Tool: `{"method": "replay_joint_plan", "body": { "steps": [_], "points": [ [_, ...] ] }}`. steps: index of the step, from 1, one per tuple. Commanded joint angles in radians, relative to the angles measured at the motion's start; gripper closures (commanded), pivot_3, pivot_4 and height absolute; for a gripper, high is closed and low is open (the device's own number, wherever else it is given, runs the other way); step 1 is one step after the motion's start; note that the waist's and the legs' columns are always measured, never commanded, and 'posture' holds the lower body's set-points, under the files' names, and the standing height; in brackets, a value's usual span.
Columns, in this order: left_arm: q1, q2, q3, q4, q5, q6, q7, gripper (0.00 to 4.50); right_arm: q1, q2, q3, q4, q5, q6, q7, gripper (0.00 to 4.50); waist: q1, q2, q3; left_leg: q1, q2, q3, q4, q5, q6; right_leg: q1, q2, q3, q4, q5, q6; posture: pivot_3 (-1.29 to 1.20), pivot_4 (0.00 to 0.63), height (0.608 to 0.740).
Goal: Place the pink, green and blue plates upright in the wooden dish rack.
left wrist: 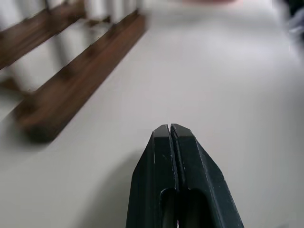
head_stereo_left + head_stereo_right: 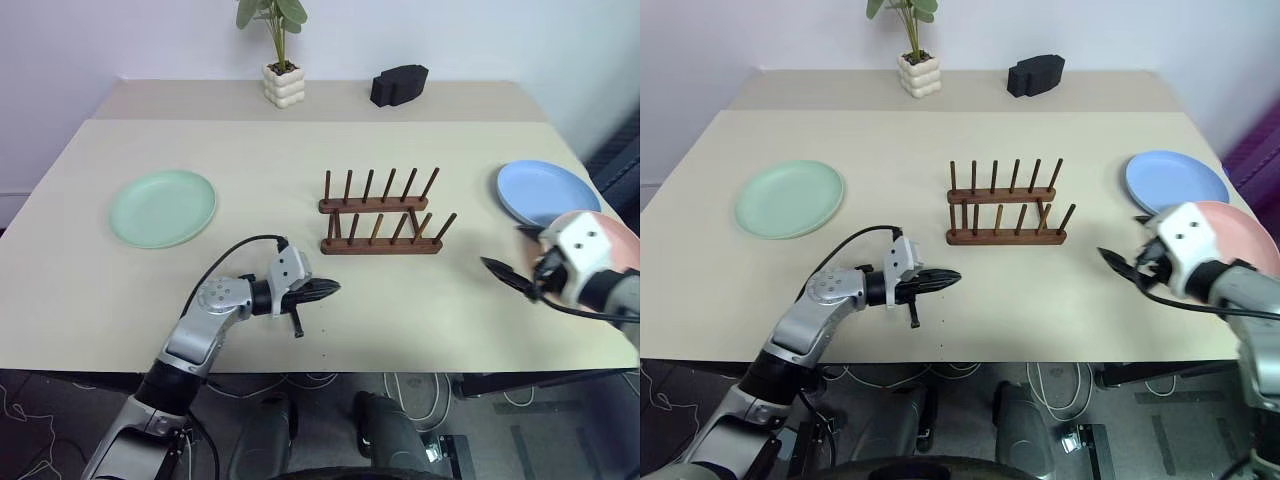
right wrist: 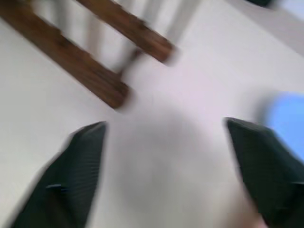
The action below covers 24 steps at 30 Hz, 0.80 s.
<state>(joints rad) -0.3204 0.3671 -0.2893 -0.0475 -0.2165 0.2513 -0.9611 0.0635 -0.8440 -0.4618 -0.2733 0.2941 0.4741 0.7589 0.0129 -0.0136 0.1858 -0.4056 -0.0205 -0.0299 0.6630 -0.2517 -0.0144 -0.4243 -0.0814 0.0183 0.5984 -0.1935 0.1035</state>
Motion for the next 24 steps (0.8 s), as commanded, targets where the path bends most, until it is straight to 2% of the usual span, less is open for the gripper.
{"method": "replay_joint_plan", "body": {
  "steps": [1, 7, 18, 21, 24],
  "points": [
    [-0.031, -0.038, -0.025, -0.018, -0.031, 0.006, -0.024, 4.5, 0.062, -0.013, -0.091, -0.02, 0.003, 0.021, -0.008, 0.06, 0.0, 0.0, 0.0, 0.0, 0.0, 0.0, 0.0, 0.0, 0.0, 0.0, 0.0, 0.0, 0.0, 0.0, 0.0, 0.0, 0.15, 0.736],
    [-0.087, -0.101, -0.093, 0.003, -0.03, -0.001, -0.079, 4.5, 0.108, 0.027, -0.064, 0.034, -0.042, 0.076, -0.102, 0.06, -0.002, 0.0, 0.0, 0.0, 0.0, 0.001, 0.0, 0.0, 0.001, 0.0, 0.0, 0.0, 0.0, 0.0, 0.0, 0.0, 0.15, 0.736],
    [-0.048, -0.1, -0.077, 0.019, -0.013, -0.039, -0.052, 4.5, -0.023, 0.048, 0.073, 0.268, -0.131, -0.004, -0.184, 0.06, -0.003, 0.002, -0.001, 0.0, 0.0, 0.001, 0.0, -0.001, 0.002, 0.0, 0.0, 0.0, -0.001, 0.0, 0.0, 0.0, 0.15, 0.736],
    [-0.041, -0.099, -0.075, 0.017, -0.008, -0.047, -0.038, 4.5, -0.034, 0.039, 0.097, 0.301, -0.153, -0.032, -0.189, 0.92, -0.003, 0.001, -0.001, 0.0, 0.0, 0.001, 0.0, -0.001, 0.002, 0.0, 0.0, 0.0, -0.001, 0.0, 0.0, 0.0, 0.15, 0.736],
    [-0.035, -0.097, -0.074, 0.006, -0.011, -0.041, -0.025, 4.5, -0.032, 0.031, 0.102, 0.313, -0.163, -0.045, -0.194, 2.44, 0.0, 0.001, -0.001, 0.0, -0.001, 0.001, 0.0, -0.001, 0.002, 0.0, 0.0, 0.0, -0.001, 0.0, 0.0, 0.0, 0.15, 0.736]
  ]
}}
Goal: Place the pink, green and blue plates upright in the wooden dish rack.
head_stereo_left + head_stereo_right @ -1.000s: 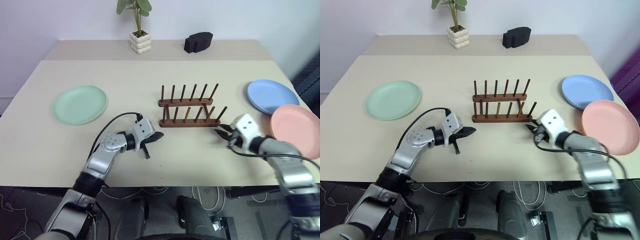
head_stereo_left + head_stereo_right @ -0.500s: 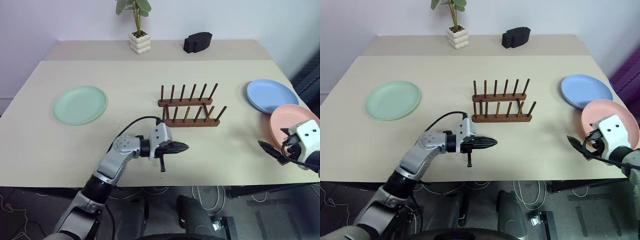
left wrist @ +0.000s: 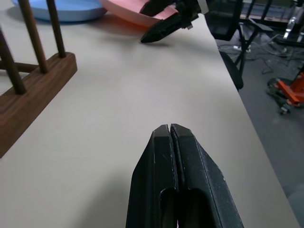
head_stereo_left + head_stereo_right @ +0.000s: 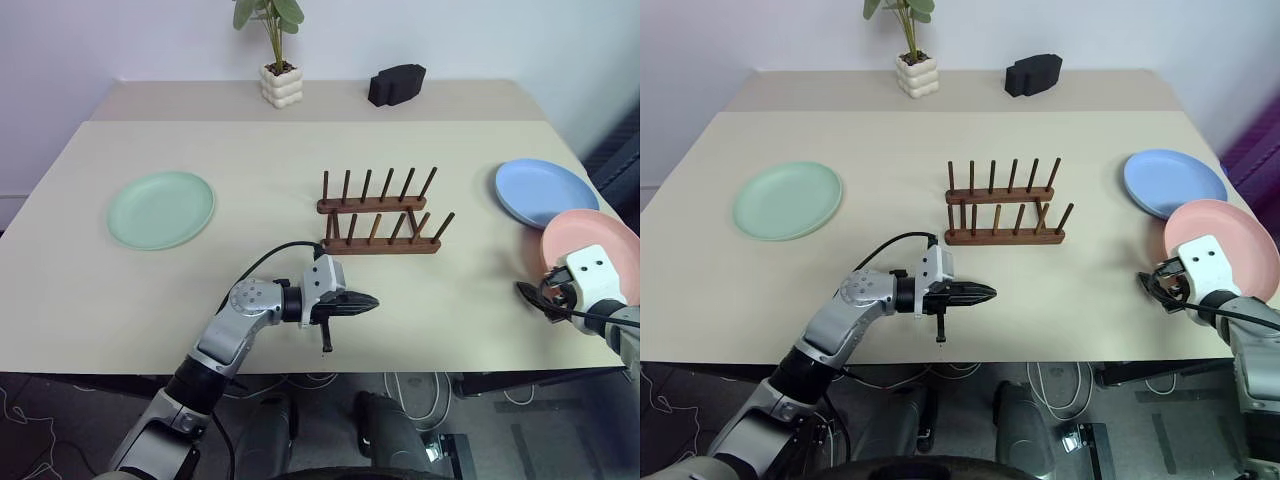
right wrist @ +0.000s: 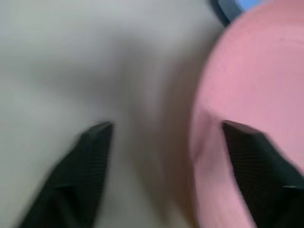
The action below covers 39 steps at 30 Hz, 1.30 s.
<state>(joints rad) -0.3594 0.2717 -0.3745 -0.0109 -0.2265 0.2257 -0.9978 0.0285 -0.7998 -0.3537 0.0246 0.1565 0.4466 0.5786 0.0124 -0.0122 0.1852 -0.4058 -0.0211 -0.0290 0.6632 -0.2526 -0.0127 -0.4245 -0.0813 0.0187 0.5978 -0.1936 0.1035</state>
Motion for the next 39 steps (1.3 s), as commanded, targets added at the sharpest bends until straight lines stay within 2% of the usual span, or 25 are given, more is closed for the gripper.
{"method": "replay_joint_plan", "body": {
  "steps": [1, 4, 13, 19, 23, 26, 31, 36, 39],
  "points": [
    [0.005, -0.001, 0.011, -0.033, -0.001, -0.013, 0.015, 4.5, 0.005, -0.015, -0.005, 0.017, -0.029, -0.022, -0.015, 2.95, 0.0, 0.0, 0.0, 0.0, 0.0, 0.0, 0.0, 0.0, 0.0, 0.0, 0.0, 0.0, 0.0, 0.0, 0.0, 0.0, 0.15, 0.736],
    [0.004, -0.003, 0.009, -0.036, -0.006, -0.006, 0.021, 4.5, 0.029, -0.018, -0.023, -0.007, -0.024, -0.022, -0.008, 4.48, 0.0, 0.0, 0.0, 0.0, 0.0, 0.0, 0.0, 0.0, 0.0, 0.0, 0.0, 0.0, 0.0, 0.0, 0.0, 0.0, 0.15, 0.736],
    [-0.018, -0.015, 0.002, -0.034, -0.009, 0.001, 0.018, 4.5, 0.105, -0.063, -0.067, -0.105, -0.042, -0.046, 0.019, 4.48, 0.0, 0.0, 0.0, 0.0, 0.0, 0.0, 0.0, 0.0, 0.0, 0.0, 0.0, 0.0, 0.0, 0.0, 0.0, 0.0, 0.15, 0.736],
    [-0.022, -0.011, 0.003, -0.026, -0.005, -0.007, 0.015, 4.5, 0.115, -0.163, -0.165, -0.272, 0.024, -0.069, 0.146, 4.48, -0.004, 0.002, 0.0, 0.0, 0.0, 0.0, 0.0, 0.0, 0.001, 0.0, 0.0, 0.0, 0.0, -0.001, 0.001, 0.0, 0.15, 0.736],
    [-0.027, -0.008, 0.016, -0.007, 0.005, -0.028, 0.025, 4.5, 0.009, -0.214, -0.221, -0.371, 0.151, -0.045, 0.236, 4.48, -0.006, 0.003, 0.001, 0.0, 0.0, 0.0, 0.0, -0.001, 0.001, 0.0, 0.001, 0.0, 0.0, -0.002, 0.004, 0.0, 0.15, 0.736],
    [-0.023, -0.006, 0.031, -0.002, 0.003, -0.036, 0.039, 4.5, -0.18, -0.205, -0.184, -0.425, 0.302, 0.012, 0.241, 4.48, -0.008, 0.003, 0.001, 0.0, 0.0, 0.0, 0.0, -0.001, 0.001, 0.0, 0.001, 0.0, 0.0, -0.002, 0.004, 0.0, 0.15, 0.736],
    [-0.01, 0.007, 0.065, -0.007, -0.003, -0.044, 0.068, 4.5, -0.543, -0.015, -0.062, -0.443, 0.626, 0.179, 0.135, 4.48, -0.009, 0.001, 0.002, 0.0, 0.001, -0.001, 0.0, -0.001, 0.001, 0.0, 0.001, 0.0, 0.0, 0.0, 0.0, 0.0, 0.15, 0.736],
    [-0.001, 0.019, 0.09, -0.02, -0.012, -0.039, 0.086, 4.5, -0.688, 0.149, -0.066, -0.323, 0.859, 0.321, -0.002, 4.48, 0.003, 0.001, 0.002, -0.002, 0.001, -0.003, 0.0, -0.001, 0.001, 0.0, -0.001, -0.001, -0.001, 0.0, 0.0, 0.0, 0.15, 0.736],
    [0.005, 0.024, 0.096, -0.032, -0.011, -0.033, 0.095, 4.5, -0.694, 0.177, -0.073, -0.264, 0.941, 0.376, -0.014, 4.48, 0.002, 0.001, 0.002, -0.002, 0.0, -0.002, 0.0, -0.001, 0.002, 0.0, -0.003, 0.0, -0.002, 0.0, 0.0, 0.0, 0.15, 0.736]
  ]
}}
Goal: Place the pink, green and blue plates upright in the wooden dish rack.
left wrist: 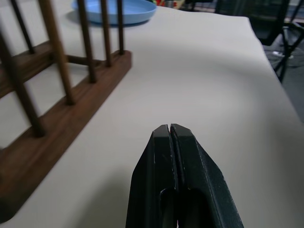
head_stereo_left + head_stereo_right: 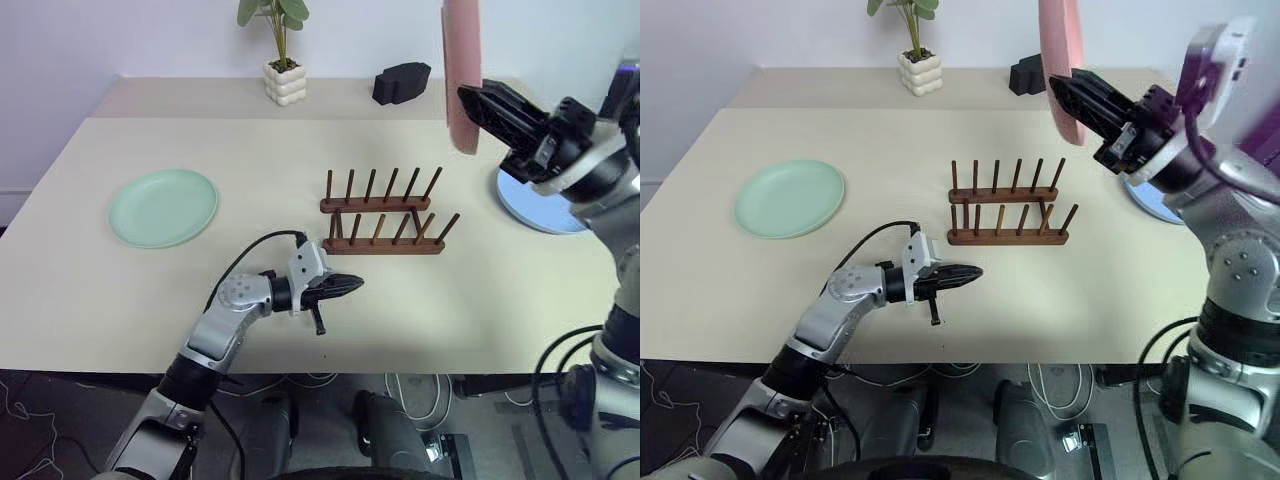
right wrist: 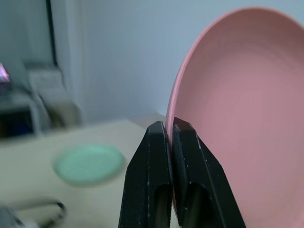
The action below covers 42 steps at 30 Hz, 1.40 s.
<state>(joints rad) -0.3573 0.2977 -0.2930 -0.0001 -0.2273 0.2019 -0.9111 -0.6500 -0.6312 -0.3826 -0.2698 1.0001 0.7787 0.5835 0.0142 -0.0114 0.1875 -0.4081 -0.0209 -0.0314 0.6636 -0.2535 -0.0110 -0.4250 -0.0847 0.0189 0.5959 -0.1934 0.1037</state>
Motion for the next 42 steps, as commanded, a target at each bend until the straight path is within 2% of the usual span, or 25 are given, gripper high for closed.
{"method": "replay_joint_plan", "body": {
  "steps": [1, 5, 11, 42],
  "points": [
    [0.007, -0.001, 0.016, -0.049, -0.011, -0.006, 0.012, 4.5, -0.01, 0.011, -0.052, 0.047, 0.124, 0.059, -0.024, 4.48, -0.001, 0.0, 0.0, 0.0, 0.0, 0.0, 0.0, 0.0, 0.0, 0.0, 0.0, 0.0, 0.0, 0.0, 0.0, 0.0, 0.15, 0.736],
    [0.02, 0.003, 0.024, -0.074, -0.019, 0.01, 0.024, 4.5, 0.003, 0.021, -0.084, 0.091, 0.212, 0.099, -0.062, 4.48, -0.004, 0.0, 0.0, 0.0, 0.001, 0.001, 0.0, -0.001, 0.001, -0.001, 0.001, 0.0, 0.001, 0.0, 0.0, 0.0, 0.15, 0.736],
    [0.028, 0.009, 0.046, -0.104, -0.036, 0.032, 0.037, 4.5, 0.034, 0.013, -0.095, 0.107, 0.247, 0.108, -0.058, 4.48, -0.007, 0.001, 0.0, 0.0, 0.001, 0.001, 0.0, -0.001, 0.001, -0.001, 0.002, 0.0, 0.001, 0.0, 0.0, 0.0, 0.15, 0.736],
    [0.054, 0.034, 0.045, -0.151, -0.037, 0.059, 0.059, 4.5, 0.109, -0.012, -0.132, 0.341, 0.238, 0.149, 0.055, 4.48, -0.007, 0.001, 0.0, 0.0, 0.001, 0.002, 0.0, -0.001, 0.001, -0.001, 0.003, 0.0, 0.001, 0.0, 0.0, 0.0, 0.15, 0.736]
  ]
}}
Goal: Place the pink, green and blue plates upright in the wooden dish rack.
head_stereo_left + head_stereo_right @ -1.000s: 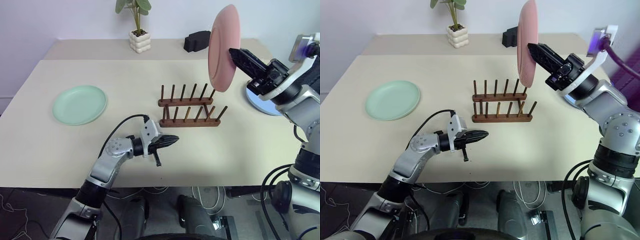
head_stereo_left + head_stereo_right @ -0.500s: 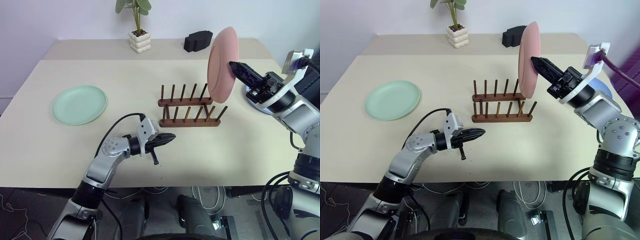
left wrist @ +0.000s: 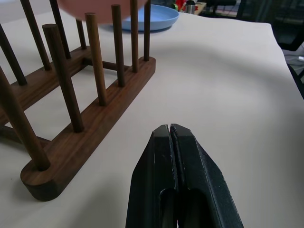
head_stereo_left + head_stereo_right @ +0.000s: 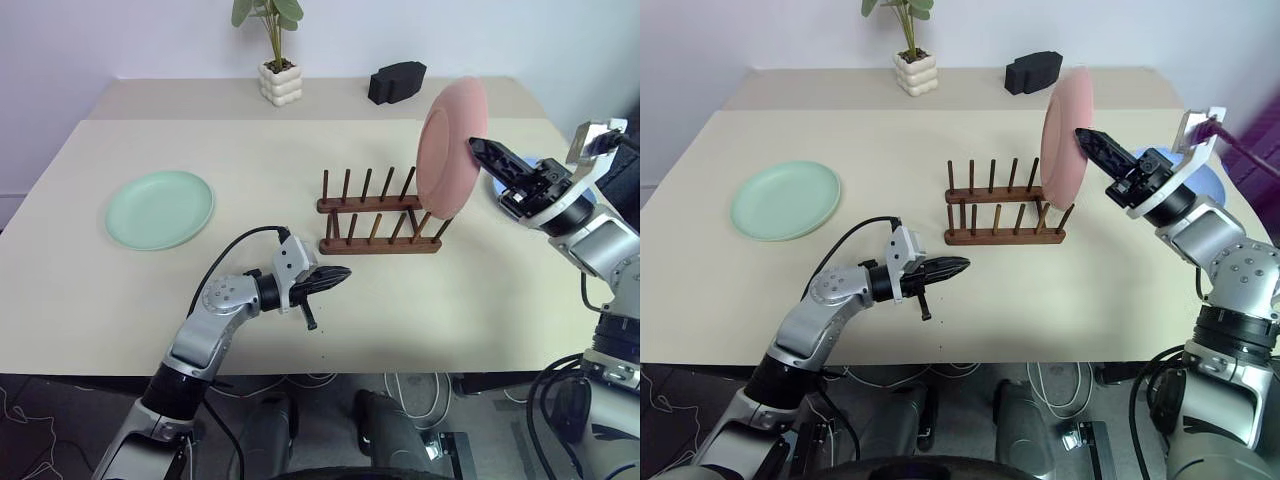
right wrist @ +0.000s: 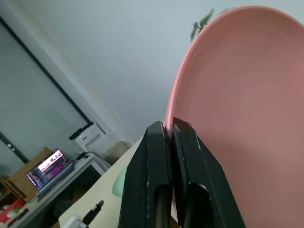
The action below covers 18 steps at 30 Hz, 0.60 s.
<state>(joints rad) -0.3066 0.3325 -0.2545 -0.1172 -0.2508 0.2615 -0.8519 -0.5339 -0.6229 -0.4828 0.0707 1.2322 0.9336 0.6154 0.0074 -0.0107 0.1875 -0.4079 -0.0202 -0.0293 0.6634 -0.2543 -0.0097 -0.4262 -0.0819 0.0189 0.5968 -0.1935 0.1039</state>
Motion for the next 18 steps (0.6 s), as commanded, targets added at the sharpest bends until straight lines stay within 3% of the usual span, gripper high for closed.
{"method": "replay_joint_plan", "body": {
  "steps": [1, 5, 6, 9, 14, 18],
  "points": [
    [0.003, 0.0, 0.007, -0.033, -0.014, 0.0, 0.0, 4.5, -0.006, -0.02, -0.03, 0.005, 0.003, -0.007, 0.026, 4.48, 0.0, 0.0, 0.0, 0.0, 0.0, 0.0, 0.0, 0.0, 0.0, 0.0, 0.0, 0.0, 0.0, 0.0, 0.0, 0.0, 0.15, 0.736],
    [0.007, 0.001, 0.007, -0.038, -0.014, 0.0, 0.003, 4.5, 0.004, -0.015, -0.027, 0.023, -0.014, -0.015, 0.037, 4.48, 0.0, 0.0, 0.0, 0.0, 0.0, 0.0, 0.0, 0.0, 0.0, 0.0, 0.0, 0.0, 0.0, 0.0, 0.0, 0.0, 0.15, 0.736],
    [0.007, 0.001, 0.007, -0.039, -0.014, 0.001, 0.004, 4.5, 0.005, -0.014, -0.026, 0.027, -0.021, -0.017, 0.038, 4.19, 0.0, 0.0, 0.0, 0.0, 0.0, 0.0, 0.0, 0.0, 0.0, 0.0, 0.0, 0.0, 0.0, 0.0, 0.0, 0.0, 0.15, 0.736],
    [0.006, 0.001, 0.007, -0.037, -0.014, 0.0, 0.005, 4.5, 0.002, -0.013, -0.027, 0.041, -0.038, -0.025, 0.041, 3.15, 0.0, 0.0, 0.0, 0.0, 0.0, 0.0, 0.0, 0.0, 0.0, 0.0, 0.0, 0.0, 0.0, 0.0, 0.0, 0.0, 0.15, 0.736],
    [0.007, 0.002, 0.007, -0.038, -0.014, 0.001, 0.005, 4.5, -0.019, -0.017, -0.03, 0.064, -0.114, -0.091, 0.013, 0.72, 0.0, 0.0, 0.0, 0.0, 0.0, 0.0, 0.0, 0.0, 0.0, 0.0, 0.0, 0.0, 0.0, 0.0, 0.0, 0.0, 0.15, 0.736],
    [0.006, 0.002, 0.009, -0.039, -0.015, 0.002, 0.005, 4.5, -0.043, -0.042, -0.049, 0.091, -0.176, -0.163, 0.015, 0.72, 0.0, 0.0, 0.0, 0.0, -0.001, 0.0, 0.0, 0.0, 0.0, 0.0, 0.0, 0.0, 0.0, 0.0, 0.0, 0.0, 0.15, 0.736]
  ]
}}
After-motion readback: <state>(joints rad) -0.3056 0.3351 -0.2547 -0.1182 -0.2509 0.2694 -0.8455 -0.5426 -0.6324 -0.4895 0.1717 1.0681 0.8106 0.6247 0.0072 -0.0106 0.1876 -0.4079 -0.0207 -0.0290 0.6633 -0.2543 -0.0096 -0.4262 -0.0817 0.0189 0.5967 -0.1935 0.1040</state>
